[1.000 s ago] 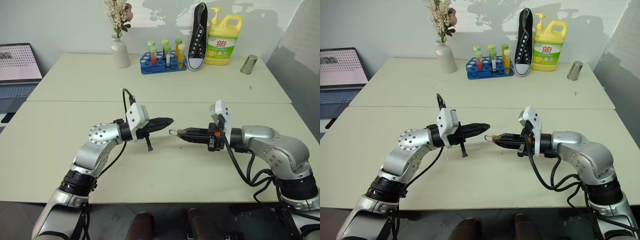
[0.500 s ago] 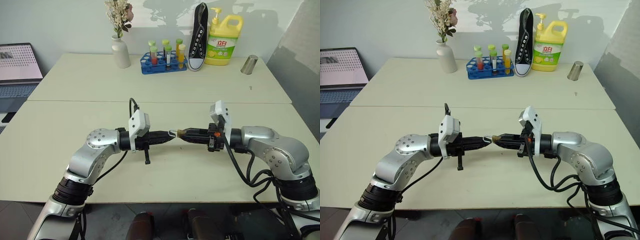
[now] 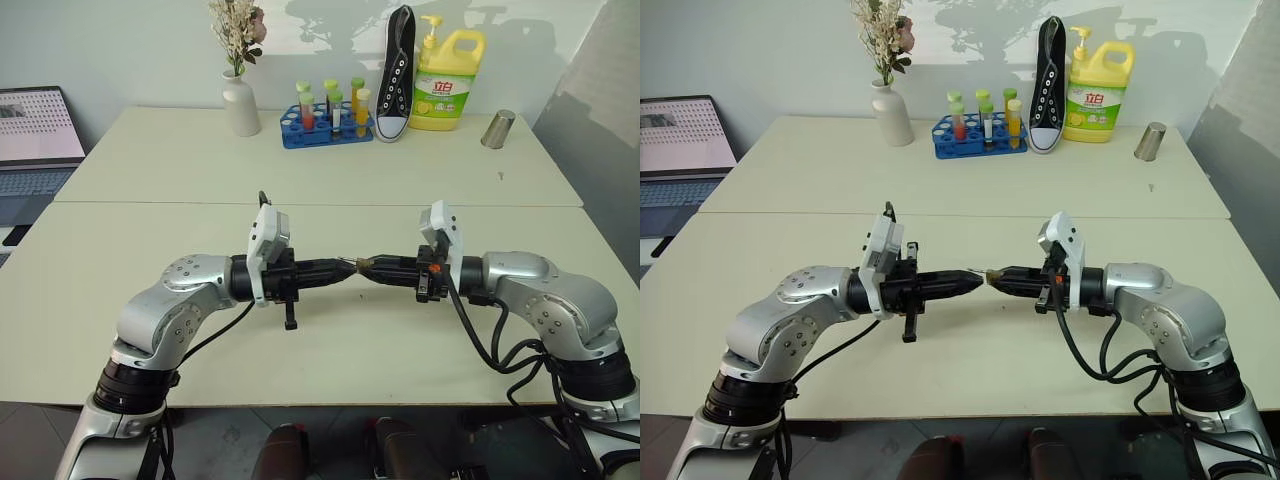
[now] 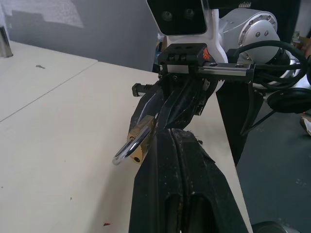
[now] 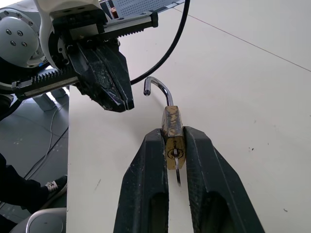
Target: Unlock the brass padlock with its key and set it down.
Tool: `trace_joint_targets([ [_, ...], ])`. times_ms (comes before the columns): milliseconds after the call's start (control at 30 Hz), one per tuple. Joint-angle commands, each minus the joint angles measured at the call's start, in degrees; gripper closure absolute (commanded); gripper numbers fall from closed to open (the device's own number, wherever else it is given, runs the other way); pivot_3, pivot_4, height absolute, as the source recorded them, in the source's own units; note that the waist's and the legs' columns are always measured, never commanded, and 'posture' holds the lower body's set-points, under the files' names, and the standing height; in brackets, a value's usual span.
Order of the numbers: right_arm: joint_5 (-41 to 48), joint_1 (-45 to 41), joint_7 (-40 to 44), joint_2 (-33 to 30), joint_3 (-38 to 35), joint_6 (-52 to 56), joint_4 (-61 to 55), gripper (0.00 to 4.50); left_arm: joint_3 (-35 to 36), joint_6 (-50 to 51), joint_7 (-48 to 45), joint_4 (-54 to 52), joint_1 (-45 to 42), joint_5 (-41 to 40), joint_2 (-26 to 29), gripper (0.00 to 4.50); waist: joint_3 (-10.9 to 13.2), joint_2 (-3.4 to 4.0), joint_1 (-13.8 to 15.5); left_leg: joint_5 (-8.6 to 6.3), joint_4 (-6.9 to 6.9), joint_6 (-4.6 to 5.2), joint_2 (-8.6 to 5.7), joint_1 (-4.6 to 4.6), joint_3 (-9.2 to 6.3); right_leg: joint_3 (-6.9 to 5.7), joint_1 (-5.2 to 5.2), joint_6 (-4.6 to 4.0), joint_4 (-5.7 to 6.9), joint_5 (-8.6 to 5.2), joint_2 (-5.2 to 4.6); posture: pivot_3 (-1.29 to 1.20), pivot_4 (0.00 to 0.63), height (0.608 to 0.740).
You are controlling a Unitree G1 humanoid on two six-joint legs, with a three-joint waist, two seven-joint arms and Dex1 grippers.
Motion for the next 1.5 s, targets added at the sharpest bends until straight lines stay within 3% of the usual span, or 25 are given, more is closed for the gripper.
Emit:
trace_joint_targets([
  [33, 0.25, 0.02, 0.79, 0.01, -0.69, -1.23, -0.72, 4.36, 1.56, -0.22, 1.06, -1.48, -0.93, -0.32, -0.57, 4.5, 0.0, 0.0, 0.01, 0.0, 0.0, 0.0, 0.0, 0.0, 0.0, 0.0, 0.0, 0.0, 0.0, 0.0, 0.0, 0.0, 0.15, 0.74],
  [467, 0.62, 0.21, 1.4, -0.26, -0.68, -0.73, -1.32, 4.36, 1.39, -2.04, 1.6, -0.44, -1.06, 2.41, -1.91, 4.5, 0.0, 0.0, 0.02, 0.0, 0.0, 0.0, 0.0, 0.0, 0.0, 0.01, 0.0, 0.0, -0.01, 0.0, 0.0, 0.0, 0.15, 0.74],
  [700, 0.79, 0.26, 1.21, -0.65, -1.06, 0.45, -0.8, 4.36, 2.09, -6.3, 0.56, -0.51, -0.01, 6.4, 0.66, 4.5, 0.0, 0.0, 0.02, 0.0, 0.0, 0.0, 0.0, 0.0, 0.0, 0.0, 0.0, 0.0, -0.01, 0.0, 0.0, 0.0, 0.15, 0.74],
  [800, 1.9, 0.2, 0.81, -0.83, -1.72, 2.65, -0.19, 4.36, 1.53, -16.03, -2.03, 0.3, 1.67, 12.89, 3.57, 4.5, 0.0, 0.0, -0.03, 0.0, -0.01, 0.0, 0.0, 0.01, 0.02, 0.03, 0.0, -0.01, -0.01, 0.0, 0.0, 0.0, 0.15, 0.74],
  [933, 5.55, 0.12, -1.56, -0.19, -3.25, 10.42, 2.27, 4.36, -1.29, -44.05, -7.55, 7.61, 5.89, 28.08, 9.47, 4.5, 0.01, 0.02, -0.02, 0.0, -0.08, 0.0, 0.02, 0.04, 0.07, 0.06, -0.01, -0.26, -0.02, 0.08, -0.01, 0.0, 0.15, 0.74],
  [1033, 7.97, -0.25, -4.05, 1.75, -4.11, 16.26, 4.68, 4.36, -1.52, -55.03, -9.52, 11.35, 7.55, 30.17, 9.89, 3.89, 0.01, 0.03, 0.08, 0.0, -0.07, 0.0, 0.02, 0.04, 0.09, 0.04, -0.02, -0.36, -0.03, 0.1, -0.25, 0.0, 0.15, 0.74],
  [1100, 9.12, -0.73, -6.37, 3.92, -4.84, 20.1, 6.98, 4.36, -1.77, -58.91, -10.51, 12.03, 8.61, 30.18, 9.97, 3.25, 0.02, 0.03, 0.14, 0.0, -0.06, 0.0, 0.01, 0.0, 0.09, 0.03, -0.02, -0.36, -0.05, 0.1, -0.28, 0.0, 0.15, 0.74],
  [1433, 5.42, -4.45, -11.63, 10.79, -2.57, 24.84, 20.26, 4.36, -0.67, -58.77, -9.15, 9.23, 13.64, 28.56, 10.65, 0.01, 0.02, 0.04, -0.11, 0.0, -0.07, 0.0, 0.04, -0.01, 0.07, 0.0, -0.04, -0.13, -0.03, -0.03, -0.27, 0.0, 0.15, 0.74],
  [1500, 4.59, -5.03, -11.98, 11.18, -2.47, 25.15, 21.97, 4.36, -0.65, -58.46, -8.9, 9.03, 13.84, 28.63, 10.65, 0.0, 0.03, 0.04, -0.08, 0.0, -0.07, 0.0, 0.04, -0.01, 0.06, -0.01, -0.04, -0.12, -0.02, -0.04, -0.26, 0.0, 0.15, 0.74],
])
